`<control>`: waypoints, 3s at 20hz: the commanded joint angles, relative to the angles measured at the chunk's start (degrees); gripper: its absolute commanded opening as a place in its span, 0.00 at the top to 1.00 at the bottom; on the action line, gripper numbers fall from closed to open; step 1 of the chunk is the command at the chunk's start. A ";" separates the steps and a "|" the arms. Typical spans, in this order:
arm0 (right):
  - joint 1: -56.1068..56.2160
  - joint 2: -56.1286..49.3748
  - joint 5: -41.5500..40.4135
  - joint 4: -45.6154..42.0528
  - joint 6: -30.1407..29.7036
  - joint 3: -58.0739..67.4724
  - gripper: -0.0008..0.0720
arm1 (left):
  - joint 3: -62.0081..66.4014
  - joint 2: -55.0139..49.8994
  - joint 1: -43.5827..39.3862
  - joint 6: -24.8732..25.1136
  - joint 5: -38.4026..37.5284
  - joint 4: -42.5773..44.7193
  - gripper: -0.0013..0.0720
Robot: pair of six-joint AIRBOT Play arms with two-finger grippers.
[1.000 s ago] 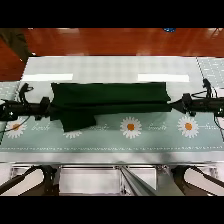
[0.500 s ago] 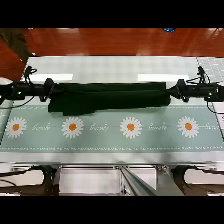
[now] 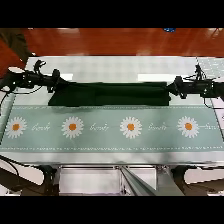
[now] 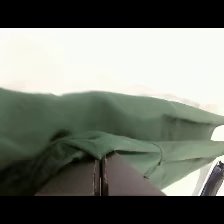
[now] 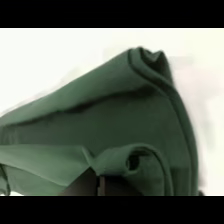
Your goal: Fold the shirts.
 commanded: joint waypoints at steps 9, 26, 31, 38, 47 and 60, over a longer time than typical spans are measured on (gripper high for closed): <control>-8.35 2.54 11.45 -9.14 5.97 11.45 0.42 | 5.29 9.29 7.58 -0.22 -13.68 8.83 0.29; -11.23 -2.54 1.62 -2.84 2.95 -1.92 0.41 | -35.30 58.66 -4.37 4.55 7.82 11.26 0.29; -5.86 -7.30 3.69 -2.67 3.28 1.55 0.41 | -35.30 56.83 -4.35 3.93 7.85 11.26 0.29; 1.81 -11.50 3.43 -1.27 5.40 8.26 0.42 | -35.30 56.48 -4.35 3.65 7.87 11.26 0.29; 2.64 -2.01 10.73 -9.14 2.14 11.10 0.96 | -35.30 56.48 -4.74 4.92 7.72 10.40 0.30; -2.23 50.99 15.41 -16.33 11.08 -13.66 0.96 | -10.97 14.56 -47.78 2.95 22.75 4.39 0.95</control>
